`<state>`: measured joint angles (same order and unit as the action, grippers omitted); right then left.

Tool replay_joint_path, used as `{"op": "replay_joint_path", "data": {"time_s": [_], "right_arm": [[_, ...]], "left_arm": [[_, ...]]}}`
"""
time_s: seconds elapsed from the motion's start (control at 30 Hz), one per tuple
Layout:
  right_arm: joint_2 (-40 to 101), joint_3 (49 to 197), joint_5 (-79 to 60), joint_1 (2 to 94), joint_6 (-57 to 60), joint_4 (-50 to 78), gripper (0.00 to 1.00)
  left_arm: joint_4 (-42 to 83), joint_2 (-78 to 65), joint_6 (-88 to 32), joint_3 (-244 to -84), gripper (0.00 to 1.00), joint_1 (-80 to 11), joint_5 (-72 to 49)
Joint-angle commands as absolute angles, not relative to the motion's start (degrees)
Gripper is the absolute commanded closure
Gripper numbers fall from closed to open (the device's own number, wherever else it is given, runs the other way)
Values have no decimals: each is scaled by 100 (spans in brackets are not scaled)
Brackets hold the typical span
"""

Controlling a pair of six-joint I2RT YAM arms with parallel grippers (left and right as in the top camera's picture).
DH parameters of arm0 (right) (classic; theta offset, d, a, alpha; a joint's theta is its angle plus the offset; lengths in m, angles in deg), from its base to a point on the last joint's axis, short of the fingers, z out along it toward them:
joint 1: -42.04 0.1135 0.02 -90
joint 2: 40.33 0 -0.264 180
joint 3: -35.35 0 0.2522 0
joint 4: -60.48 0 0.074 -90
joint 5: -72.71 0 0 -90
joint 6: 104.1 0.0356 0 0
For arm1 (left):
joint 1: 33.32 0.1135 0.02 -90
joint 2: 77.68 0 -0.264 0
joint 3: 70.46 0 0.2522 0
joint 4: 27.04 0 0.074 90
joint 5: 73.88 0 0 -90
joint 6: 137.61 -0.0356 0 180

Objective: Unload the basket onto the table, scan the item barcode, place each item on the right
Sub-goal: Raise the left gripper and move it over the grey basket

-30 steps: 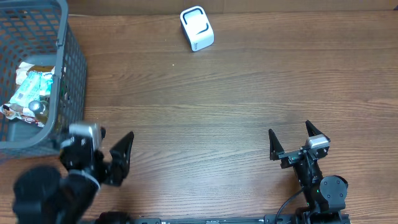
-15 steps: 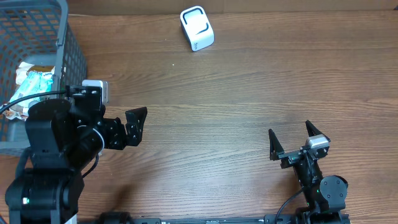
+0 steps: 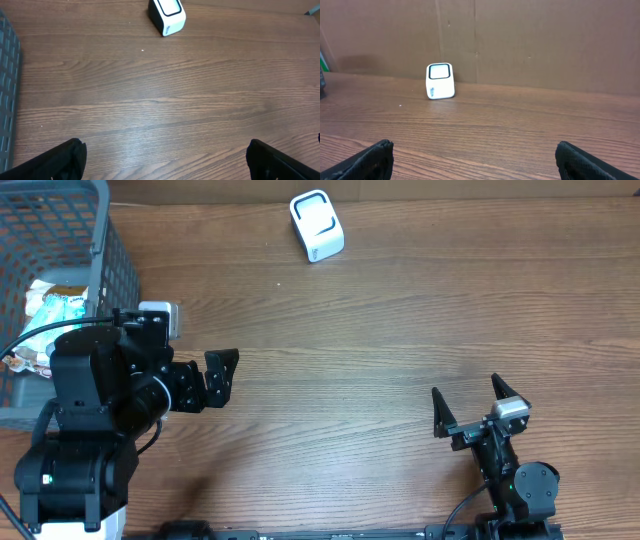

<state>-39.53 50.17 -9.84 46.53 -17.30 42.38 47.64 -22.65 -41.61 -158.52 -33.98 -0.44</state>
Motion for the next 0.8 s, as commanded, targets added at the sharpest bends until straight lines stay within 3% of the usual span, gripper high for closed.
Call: {"op": "replay_joint_path", "data": {"time_s": [0.0,0.1,0.13,0.2,0.3,0.33,0.5,0.67,0.7,0.73,0.77], "right_arm": [[-3951,4958,-1015,4614,-1756,4251,0],[-3951,4958,-1015,4614,-1756,4251,0],[-3951,4958,-1017,4614,-1756,4249,0],[-3951,4958,-1017,4614,-1756,4251,0],[-3951,4958,-1015,4614,-1756,4251,0],[-3951,4958,-1017,4614,-1756,4251,0],[-3951,4958,-1015,4614,-1756,4251,0],[-3951,4958,-1015,4614,-1756,4251,0],[-3951,4958,-1017,4614,-1756,4251,0],[-3951,4958,-1015,4614,-1756,4251,0],[-3951,4958,-1017,4614,-1756,4251,0]], "left_arm": [[4778,-2186,-4205,-15981,0,-3407,-129],[4771,-2086,-4205,-15981,2,-3407,-127],[4745,-2053,-4205,-15981,7,-3407,-120],[4659,-1961,-4201,-15990,23,-3407,63],[4651,-1716,-3945,-16226,56,-3407,345],[4686,-1592,-3921,-16388,59,-3407,345],[5167,-844,-3925,-17627,65,-3407,654],[5394,-154,-4183,-18941,70,-3407,1851],[5374,-79,-4183,-19091,67,-3407,2006],[5317,-12,-4183,-19231,52,-3407,2170],[5234,15,-4183,-19303,49,-3407,2321]]}}
